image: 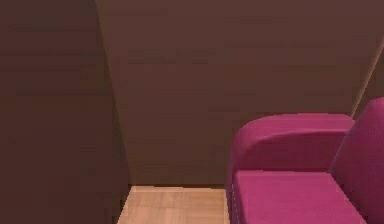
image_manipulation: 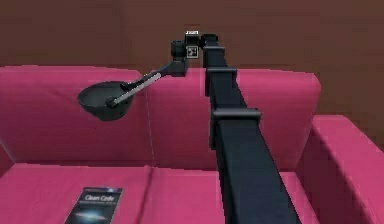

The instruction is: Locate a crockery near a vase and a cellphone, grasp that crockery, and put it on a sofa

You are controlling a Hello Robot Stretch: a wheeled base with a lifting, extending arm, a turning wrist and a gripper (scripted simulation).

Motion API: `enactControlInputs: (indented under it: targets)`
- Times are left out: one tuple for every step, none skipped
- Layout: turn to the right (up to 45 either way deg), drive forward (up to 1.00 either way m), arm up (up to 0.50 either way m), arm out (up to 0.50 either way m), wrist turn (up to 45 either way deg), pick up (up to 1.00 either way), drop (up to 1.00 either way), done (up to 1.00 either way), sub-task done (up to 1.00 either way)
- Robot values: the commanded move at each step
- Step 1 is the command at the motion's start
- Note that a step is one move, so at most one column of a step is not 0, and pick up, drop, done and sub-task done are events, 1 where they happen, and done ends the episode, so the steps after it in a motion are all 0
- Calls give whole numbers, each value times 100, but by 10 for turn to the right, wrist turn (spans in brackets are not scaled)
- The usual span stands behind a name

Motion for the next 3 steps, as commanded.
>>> enactControlInputs:
  targets:
    - [0,0,0,0,0,0,100,0,0]
    - [0,0,0,-10,0,0,0,0,0]
    - [0,0,0,0,0,0,0,100,0]
